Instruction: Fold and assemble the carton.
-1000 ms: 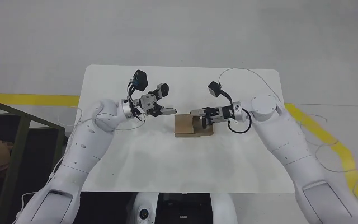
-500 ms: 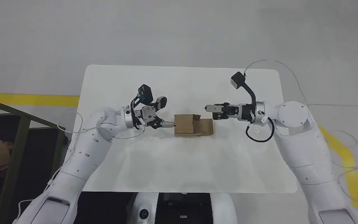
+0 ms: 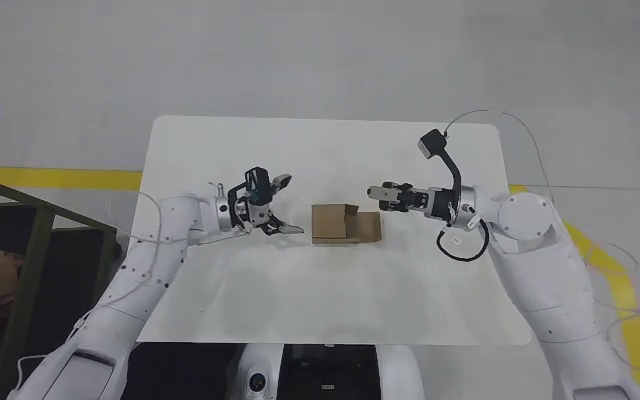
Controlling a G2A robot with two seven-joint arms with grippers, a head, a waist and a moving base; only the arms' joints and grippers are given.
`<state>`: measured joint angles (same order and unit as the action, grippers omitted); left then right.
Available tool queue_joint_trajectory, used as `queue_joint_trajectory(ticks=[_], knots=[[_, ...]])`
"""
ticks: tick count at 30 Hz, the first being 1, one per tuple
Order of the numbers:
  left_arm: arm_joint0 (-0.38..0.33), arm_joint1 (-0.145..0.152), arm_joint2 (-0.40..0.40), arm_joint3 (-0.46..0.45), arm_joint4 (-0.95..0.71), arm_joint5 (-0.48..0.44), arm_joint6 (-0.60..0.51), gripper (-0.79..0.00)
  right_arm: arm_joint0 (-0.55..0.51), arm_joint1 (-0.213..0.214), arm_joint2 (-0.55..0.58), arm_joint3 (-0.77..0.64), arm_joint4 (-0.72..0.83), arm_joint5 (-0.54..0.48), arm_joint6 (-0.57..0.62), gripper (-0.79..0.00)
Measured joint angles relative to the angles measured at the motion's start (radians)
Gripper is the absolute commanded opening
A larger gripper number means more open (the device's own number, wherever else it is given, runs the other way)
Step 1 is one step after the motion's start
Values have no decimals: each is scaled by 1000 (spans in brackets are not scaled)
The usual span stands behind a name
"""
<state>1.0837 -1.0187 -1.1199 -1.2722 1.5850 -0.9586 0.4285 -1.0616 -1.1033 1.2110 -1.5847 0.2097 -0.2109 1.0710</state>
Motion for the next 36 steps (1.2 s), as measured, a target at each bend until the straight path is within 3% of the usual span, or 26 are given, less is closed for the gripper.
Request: queue_joint_trajectory(ticks=[5, 11, 16, 27, 36], knots=[[-38, 2, 51, 107, 166, 50, 178, 0, 1, 1, -3, 3, 4, -11, -12, 0], [-89, -3, 109, 174, 248, 72, 272, 0, 3, 0, -13, 15, 6, -21, -29, 0], [-122, -13, 153, 209, 260, -1, 211, 0, 6, -1, -21, 22, 9, -22, -26, 0], [-118, -13, 154, 204, 261, 5, 210, 0, 6, -1, -21, 21, 9, -22, -26, 0], [-42, -16, 143, 62, 133, 27, 73, 0, 6, -1, -21, 21, 9, -22, -26, 0]])
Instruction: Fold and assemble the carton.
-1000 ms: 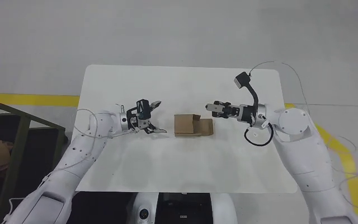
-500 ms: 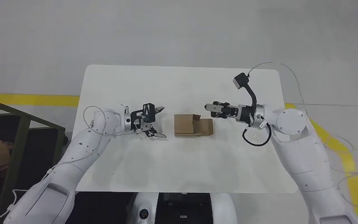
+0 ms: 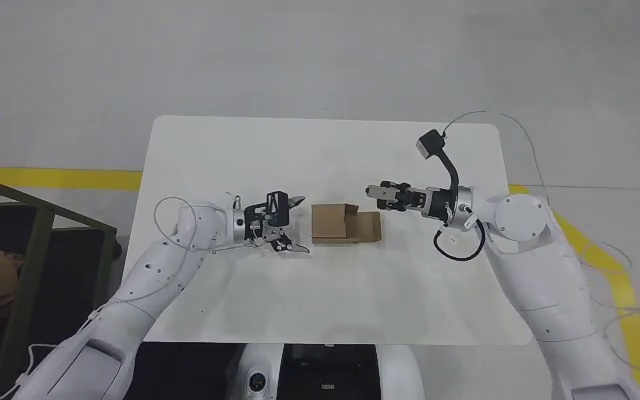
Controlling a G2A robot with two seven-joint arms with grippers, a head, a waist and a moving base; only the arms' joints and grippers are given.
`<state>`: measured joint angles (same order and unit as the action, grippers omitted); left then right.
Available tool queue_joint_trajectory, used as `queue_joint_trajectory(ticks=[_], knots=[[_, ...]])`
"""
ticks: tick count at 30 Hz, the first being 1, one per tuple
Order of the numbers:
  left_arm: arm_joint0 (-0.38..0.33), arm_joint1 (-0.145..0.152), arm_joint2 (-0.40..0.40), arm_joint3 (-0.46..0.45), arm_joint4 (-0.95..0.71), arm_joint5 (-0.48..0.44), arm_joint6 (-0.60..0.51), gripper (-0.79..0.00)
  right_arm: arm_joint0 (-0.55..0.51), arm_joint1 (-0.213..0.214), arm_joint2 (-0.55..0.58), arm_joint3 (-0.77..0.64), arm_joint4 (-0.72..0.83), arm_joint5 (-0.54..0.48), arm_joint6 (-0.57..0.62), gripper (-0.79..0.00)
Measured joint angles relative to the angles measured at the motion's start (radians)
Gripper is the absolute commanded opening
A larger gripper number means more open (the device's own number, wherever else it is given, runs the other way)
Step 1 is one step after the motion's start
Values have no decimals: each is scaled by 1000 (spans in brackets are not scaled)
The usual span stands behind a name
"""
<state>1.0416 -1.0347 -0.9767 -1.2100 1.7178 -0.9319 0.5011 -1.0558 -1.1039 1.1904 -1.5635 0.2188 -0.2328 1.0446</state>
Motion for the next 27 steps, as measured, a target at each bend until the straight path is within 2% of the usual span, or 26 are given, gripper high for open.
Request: queue_joint_trajectory(ticks=[5, 12, 18, 27], knots=[[21, -10, -4, -30, -117, 11, -107, 0, 0, 0, 0, 0, 0, 0, 0, 0], [9, -32, 34, -35, -217, 35, -215, 0, 0, 0, 0, 0, 0, 0, 0, 0], [-17, -43, 65, -11, -197, 59, -214, 0, 0, 0, 0, 0, 0, 0, 0, 0], [-44, -54, 92, 46, -148, 107, -137, -12, 0, 0, 0, 0, 0, 0, 0, 0]])
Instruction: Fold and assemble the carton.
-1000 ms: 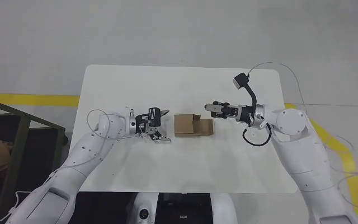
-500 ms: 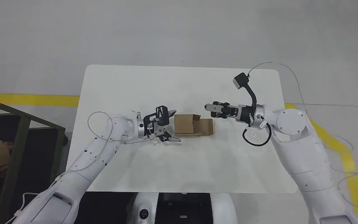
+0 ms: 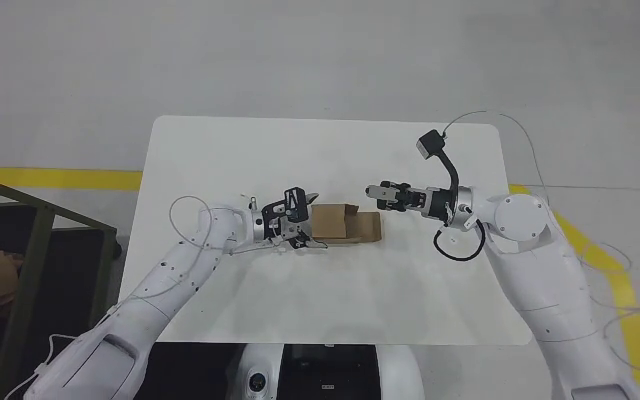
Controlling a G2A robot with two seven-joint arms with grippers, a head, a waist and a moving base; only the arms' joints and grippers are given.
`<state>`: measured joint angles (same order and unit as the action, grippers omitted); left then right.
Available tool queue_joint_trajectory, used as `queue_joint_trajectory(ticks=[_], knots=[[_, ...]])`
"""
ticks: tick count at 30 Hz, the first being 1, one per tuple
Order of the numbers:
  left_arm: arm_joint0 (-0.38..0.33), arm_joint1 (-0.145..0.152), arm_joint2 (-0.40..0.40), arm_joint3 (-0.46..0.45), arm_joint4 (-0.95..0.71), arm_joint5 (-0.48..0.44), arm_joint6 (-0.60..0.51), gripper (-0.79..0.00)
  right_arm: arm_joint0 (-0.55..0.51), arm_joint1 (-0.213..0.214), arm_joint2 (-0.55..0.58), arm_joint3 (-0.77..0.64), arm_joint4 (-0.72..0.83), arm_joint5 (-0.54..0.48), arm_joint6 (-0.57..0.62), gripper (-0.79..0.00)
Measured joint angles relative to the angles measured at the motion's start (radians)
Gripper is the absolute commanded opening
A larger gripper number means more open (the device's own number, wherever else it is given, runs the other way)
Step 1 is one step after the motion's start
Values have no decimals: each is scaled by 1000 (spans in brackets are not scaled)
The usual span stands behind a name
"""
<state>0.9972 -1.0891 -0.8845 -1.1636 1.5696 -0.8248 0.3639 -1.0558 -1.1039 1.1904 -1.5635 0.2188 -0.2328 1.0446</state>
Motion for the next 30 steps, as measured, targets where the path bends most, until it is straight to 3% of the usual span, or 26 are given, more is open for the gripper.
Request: queue_joint_trajectory(ticks=[8, 27, 28, 29, 30], knots=[[-11, -4, 2, 35, -7, 1, 24, -200, 0, 0, 0, 0, 0, 0, 0, 0], [-21, -6, 3, 54, -13, -19, 43, -219, 0, 0, 0, 0, 0, 0, 0, 0], [-22, -6, 1, 56, -15, -18, 44, -219, 0, 0, 0, 0, 0, 0, 0, -74], [-22, -6, -2, 57, -18, -17, 44, -219, 0, 0, 0, 0, 0, 0, 0, -443], [-22, -6, -3, 58, -20, -16, 44, -222, -1, 0, 0, -1, 0, 1, -2, -736]])
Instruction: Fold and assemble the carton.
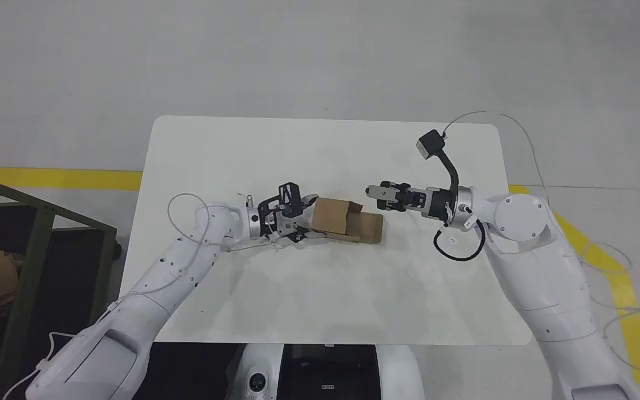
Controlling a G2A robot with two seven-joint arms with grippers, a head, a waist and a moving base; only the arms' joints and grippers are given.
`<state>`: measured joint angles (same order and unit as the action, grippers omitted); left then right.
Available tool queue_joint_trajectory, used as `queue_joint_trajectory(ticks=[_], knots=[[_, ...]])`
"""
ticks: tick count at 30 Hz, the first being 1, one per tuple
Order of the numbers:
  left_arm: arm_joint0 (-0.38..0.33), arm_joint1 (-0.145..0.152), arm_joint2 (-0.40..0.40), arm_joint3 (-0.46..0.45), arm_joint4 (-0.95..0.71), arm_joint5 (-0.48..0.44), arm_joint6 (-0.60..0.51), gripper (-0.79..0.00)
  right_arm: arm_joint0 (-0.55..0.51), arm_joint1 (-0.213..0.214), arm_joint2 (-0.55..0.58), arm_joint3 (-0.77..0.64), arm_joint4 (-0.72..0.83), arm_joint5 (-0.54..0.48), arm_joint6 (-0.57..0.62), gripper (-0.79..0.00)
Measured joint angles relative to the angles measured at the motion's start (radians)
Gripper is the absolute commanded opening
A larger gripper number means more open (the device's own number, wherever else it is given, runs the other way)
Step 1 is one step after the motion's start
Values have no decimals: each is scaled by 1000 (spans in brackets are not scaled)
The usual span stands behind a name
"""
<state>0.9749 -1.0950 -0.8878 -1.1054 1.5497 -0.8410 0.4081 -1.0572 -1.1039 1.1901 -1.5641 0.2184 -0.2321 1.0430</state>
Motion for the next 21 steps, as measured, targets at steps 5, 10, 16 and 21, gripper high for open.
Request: queue_joint_trajectory(ticks=[5, 10, 16, 21], knots=[[-1, -1, -3, 6, -8, 2, -1, -234, -42, 6, -13, -31, -28, 38, 20, -785], [-7, -3, -9, 20, -27, 9, -1, -252, -81, 11, -19, -51, -37, 77, 33, -785], [-13, -8, -9, 30, -48, 11, -9, -231, -107, 15, -68, -53, -126, 175, 42, -785], [-16, -11, -16, 32, -86, 11, -7, -234, -103, 11, -109, -47, -245, 280, -44, -785]])
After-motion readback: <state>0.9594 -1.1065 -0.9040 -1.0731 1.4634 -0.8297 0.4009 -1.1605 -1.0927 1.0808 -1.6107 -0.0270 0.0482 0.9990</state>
